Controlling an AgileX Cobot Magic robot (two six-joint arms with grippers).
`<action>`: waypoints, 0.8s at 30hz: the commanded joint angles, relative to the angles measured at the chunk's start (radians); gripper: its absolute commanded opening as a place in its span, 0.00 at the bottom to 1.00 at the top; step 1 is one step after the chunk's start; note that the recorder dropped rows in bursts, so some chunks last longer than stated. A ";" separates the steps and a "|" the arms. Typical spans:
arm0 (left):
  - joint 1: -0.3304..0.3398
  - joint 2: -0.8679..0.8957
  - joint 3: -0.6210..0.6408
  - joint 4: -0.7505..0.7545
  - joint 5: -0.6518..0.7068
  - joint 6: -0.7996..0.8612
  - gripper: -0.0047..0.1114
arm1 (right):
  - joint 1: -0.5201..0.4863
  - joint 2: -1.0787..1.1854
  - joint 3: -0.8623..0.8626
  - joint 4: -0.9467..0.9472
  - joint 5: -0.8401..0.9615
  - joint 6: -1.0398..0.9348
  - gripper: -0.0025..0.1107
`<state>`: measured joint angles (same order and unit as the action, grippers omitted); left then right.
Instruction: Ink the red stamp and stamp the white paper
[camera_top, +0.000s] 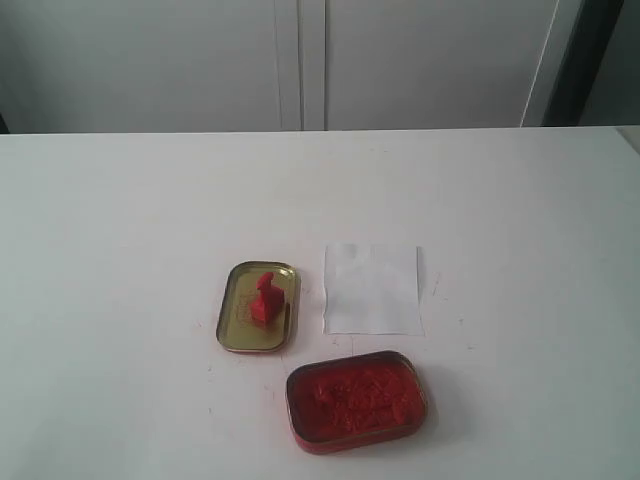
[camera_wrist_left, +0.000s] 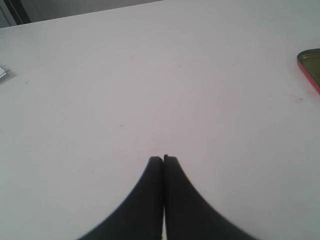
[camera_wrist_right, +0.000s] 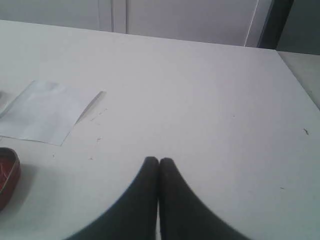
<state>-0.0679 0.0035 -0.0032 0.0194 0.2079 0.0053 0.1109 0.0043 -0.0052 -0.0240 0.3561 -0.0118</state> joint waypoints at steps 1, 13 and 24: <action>0.001 -0.003 0.003 -0.003 0.002 0.003 0.04 | -0.006 -0.004 0.005 -0.002 -0.014 0.004 0.02; 0.001 -0.003 0.003 -0.003 0.002 0.003 0.04 | -0.006 -0.004 0.005 -0.002 -0.014 0.004 0.02; 0.001 -0.003 0.003 -0.003 0.002 0.003 0.04 | -0.006 -0.004 0.005 -0.002 -0.048 0.012 0.02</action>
<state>-0.0679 0.0035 -0.0032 0.0194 0.2079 0.0053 0.1109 0.0043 -0.0052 -0.0240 0.3500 -0.0081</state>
